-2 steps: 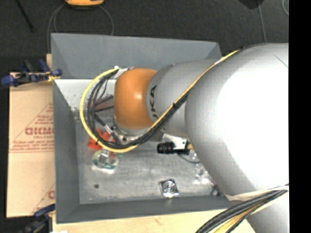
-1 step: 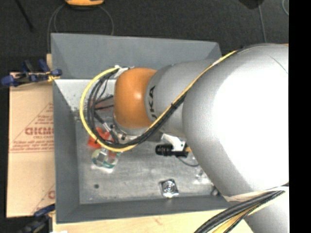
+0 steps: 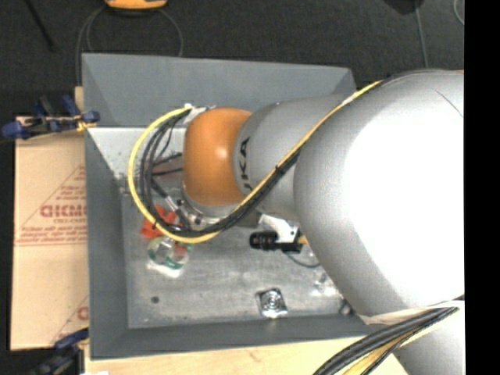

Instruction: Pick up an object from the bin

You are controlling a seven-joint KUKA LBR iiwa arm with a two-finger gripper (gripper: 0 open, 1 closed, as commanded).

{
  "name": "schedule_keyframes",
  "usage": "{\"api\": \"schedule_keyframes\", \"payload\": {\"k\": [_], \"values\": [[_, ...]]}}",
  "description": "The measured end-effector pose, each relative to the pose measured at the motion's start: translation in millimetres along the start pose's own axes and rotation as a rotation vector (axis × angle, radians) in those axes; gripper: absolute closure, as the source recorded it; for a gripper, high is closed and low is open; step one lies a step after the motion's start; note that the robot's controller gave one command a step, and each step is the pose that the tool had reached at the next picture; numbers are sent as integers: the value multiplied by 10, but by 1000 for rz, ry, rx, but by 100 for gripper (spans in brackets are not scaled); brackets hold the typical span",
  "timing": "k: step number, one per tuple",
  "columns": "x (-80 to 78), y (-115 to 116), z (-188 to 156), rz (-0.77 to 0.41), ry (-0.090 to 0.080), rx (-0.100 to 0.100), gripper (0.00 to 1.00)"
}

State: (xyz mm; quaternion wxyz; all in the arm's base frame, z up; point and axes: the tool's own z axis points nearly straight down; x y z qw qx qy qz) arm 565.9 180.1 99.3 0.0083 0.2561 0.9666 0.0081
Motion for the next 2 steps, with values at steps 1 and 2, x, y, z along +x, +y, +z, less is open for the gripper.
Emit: {"api": "schedule_keyframes", "payload": {"k": [1, 2], "values": [[-18, 21, -115, -5, 8, 14, 100], [-46, 41, -689, -11, 7, 14, 100]]}}
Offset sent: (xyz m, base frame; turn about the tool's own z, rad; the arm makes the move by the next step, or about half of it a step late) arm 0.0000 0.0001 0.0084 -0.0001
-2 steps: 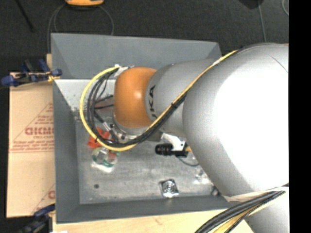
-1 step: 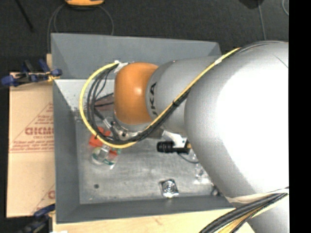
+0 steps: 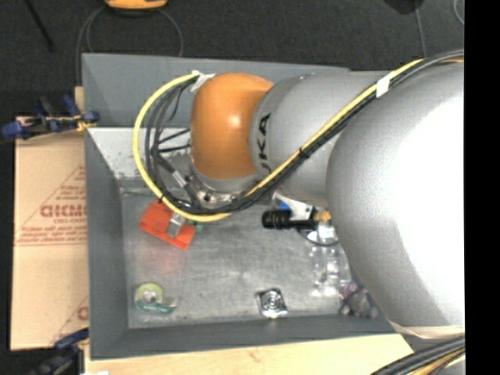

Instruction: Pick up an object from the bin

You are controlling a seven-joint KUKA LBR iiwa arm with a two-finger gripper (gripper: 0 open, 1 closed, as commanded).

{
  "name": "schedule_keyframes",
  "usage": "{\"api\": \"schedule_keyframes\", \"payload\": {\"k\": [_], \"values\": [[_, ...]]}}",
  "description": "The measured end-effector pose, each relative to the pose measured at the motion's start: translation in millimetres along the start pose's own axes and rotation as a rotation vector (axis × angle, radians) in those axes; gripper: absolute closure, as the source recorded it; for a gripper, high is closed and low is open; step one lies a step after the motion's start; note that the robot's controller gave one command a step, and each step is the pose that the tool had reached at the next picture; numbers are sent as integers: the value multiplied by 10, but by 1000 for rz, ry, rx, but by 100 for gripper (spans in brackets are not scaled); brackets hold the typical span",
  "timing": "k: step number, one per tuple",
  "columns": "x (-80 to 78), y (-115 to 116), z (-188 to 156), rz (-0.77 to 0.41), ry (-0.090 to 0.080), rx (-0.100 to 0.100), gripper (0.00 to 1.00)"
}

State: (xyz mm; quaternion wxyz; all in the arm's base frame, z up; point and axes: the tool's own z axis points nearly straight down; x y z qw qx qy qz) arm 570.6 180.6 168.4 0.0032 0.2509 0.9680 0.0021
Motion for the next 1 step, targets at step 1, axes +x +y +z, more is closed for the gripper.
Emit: {"api": "schedule_keyframes", "payload": {"k": [1], "values": [[-15, 3, -248, -5, 2, 2, 100]]}}
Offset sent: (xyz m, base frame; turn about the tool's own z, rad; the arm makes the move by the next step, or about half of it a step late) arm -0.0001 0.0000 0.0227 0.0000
